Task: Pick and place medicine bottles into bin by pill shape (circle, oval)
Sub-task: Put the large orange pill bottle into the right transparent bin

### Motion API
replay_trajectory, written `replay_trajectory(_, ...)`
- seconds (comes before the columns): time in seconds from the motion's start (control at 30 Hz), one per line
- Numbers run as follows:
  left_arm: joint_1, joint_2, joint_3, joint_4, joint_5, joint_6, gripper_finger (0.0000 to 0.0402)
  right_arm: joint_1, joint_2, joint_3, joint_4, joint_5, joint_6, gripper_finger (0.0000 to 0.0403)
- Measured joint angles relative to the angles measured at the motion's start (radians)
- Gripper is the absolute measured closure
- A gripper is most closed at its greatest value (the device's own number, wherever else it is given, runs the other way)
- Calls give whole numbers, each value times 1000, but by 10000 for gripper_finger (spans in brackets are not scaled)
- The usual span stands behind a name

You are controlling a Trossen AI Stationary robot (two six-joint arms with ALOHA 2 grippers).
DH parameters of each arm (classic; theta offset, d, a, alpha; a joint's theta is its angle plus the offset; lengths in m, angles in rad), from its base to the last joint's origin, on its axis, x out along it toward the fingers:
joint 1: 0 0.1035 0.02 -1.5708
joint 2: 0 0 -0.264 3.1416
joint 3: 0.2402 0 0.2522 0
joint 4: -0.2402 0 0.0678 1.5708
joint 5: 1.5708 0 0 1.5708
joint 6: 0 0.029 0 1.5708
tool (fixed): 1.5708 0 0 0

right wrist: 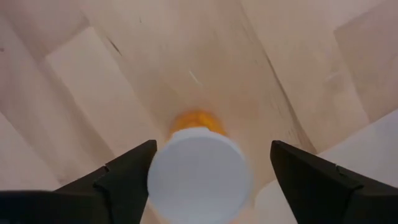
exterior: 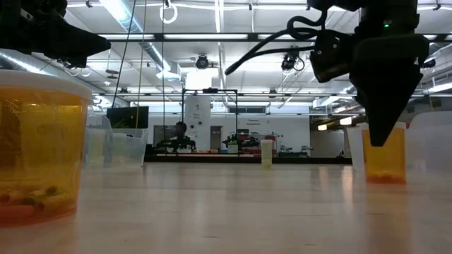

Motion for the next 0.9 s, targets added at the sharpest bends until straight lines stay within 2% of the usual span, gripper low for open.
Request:
replay_trajectory(0.2, 0, 0, 0, 0, 0, 0, 321, 0, 0, -5, -4, -8, 5, 133)
replay_trajectory(0.4, 0, 0, 0, 0, 0, 0, 315, -4, -21, 22, -100, 9, -10, 179)
replay_trajectory(0.6, 0, 0, 0, 0, 0, 0, 311, -32, -102, 25, -122, 34, -26, 173)
replay_trajectory(0.7, 0, 0, 0, -1, 0, 0, 313, -43, -163, 25, -152, 84, -25, 167)
replay_trajectory(0.9, 0, 0, 0, 0, 0, 0, 319, -62, -276, 25, -255, 138, -5, 177)
